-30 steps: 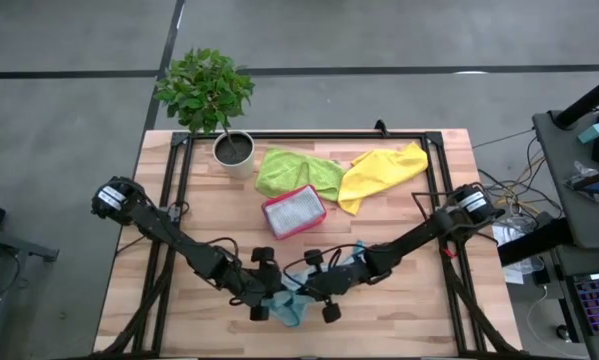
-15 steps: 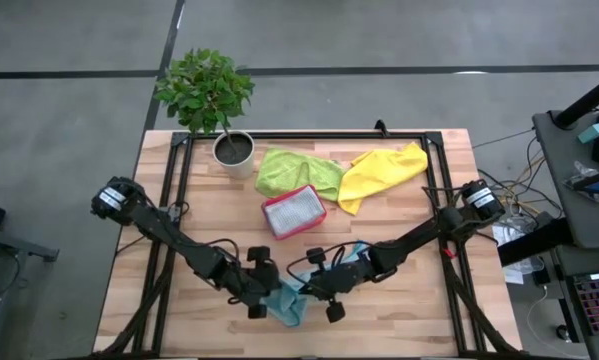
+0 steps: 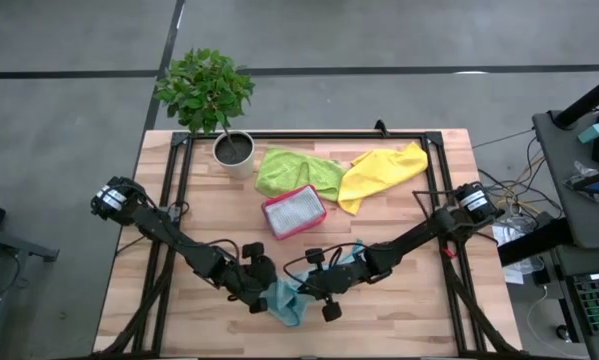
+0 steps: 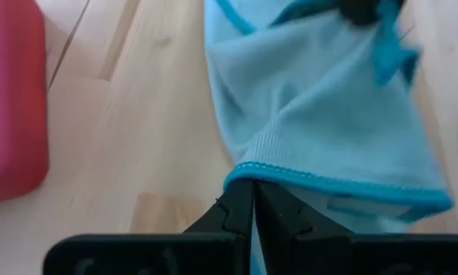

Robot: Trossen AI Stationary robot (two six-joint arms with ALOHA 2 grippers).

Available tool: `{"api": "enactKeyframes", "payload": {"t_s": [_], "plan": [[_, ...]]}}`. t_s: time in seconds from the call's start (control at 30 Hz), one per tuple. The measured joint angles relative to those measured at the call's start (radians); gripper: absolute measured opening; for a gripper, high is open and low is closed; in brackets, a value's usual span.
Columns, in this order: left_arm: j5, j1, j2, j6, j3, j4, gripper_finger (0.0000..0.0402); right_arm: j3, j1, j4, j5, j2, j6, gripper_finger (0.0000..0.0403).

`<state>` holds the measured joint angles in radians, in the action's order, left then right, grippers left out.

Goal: Fold microfiber towels
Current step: Fold the blue microfiber cloth

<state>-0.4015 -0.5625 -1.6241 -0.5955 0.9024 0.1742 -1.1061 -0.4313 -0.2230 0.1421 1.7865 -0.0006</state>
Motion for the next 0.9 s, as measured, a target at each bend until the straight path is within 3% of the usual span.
{"api": "enactKeyframes", "payload": {"t_s": [0.3, 0.9], "plan": [[0.007, 0.0, 0.0, 0.068, 0.0, -0.114, 0.0, 0.0, 0.005, -0.003, 0.017, 0.021, 0.01, 0.0029], [-0.004, 0.0, 0.0, 0.051, -0.059, -0.122, 0.0, 0.0, 0.007, -0.027, 0.018, 0.022, 0.001, 0.0028]]}}
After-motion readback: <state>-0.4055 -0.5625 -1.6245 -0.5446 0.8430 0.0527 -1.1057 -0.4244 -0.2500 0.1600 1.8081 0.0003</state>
